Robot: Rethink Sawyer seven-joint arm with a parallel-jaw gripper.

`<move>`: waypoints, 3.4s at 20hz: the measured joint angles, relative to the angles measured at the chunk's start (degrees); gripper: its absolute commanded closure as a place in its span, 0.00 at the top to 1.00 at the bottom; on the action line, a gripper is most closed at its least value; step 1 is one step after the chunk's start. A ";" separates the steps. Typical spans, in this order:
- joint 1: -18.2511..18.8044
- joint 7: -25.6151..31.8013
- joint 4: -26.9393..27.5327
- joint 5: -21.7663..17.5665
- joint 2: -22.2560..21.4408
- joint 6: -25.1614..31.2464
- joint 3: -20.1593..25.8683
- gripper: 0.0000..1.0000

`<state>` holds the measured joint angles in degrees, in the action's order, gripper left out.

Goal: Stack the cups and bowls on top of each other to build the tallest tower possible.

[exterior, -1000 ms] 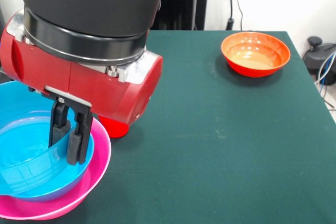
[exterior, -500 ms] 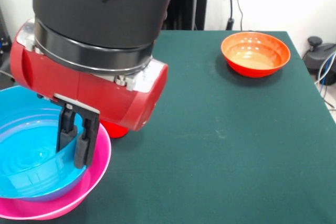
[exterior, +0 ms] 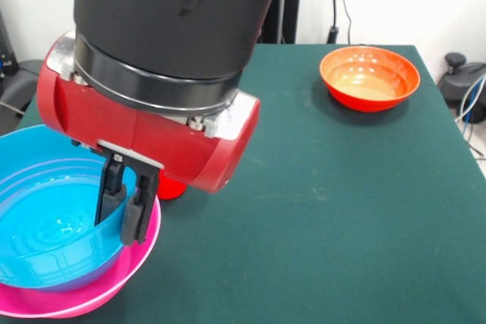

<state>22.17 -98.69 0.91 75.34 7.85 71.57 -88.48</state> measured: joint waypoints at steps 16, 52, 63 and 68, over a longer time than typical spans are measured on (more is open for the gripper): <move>-0.55 0.00 -0.04 -4.57 0.00 0.00 0.00 0.00; -2.22 0.00 -0.61 -6.82 0.00 0.00 0.22 0.00; -2.37 0.00 -0.67 -6.82 0.00 0.00 0.21 0.00; -2.37 0.00 -0.70 -6.82 0.00 0.00 0.22 0.00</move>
<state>19.81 -98.69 0.22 68.52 7.85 71.57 -88.26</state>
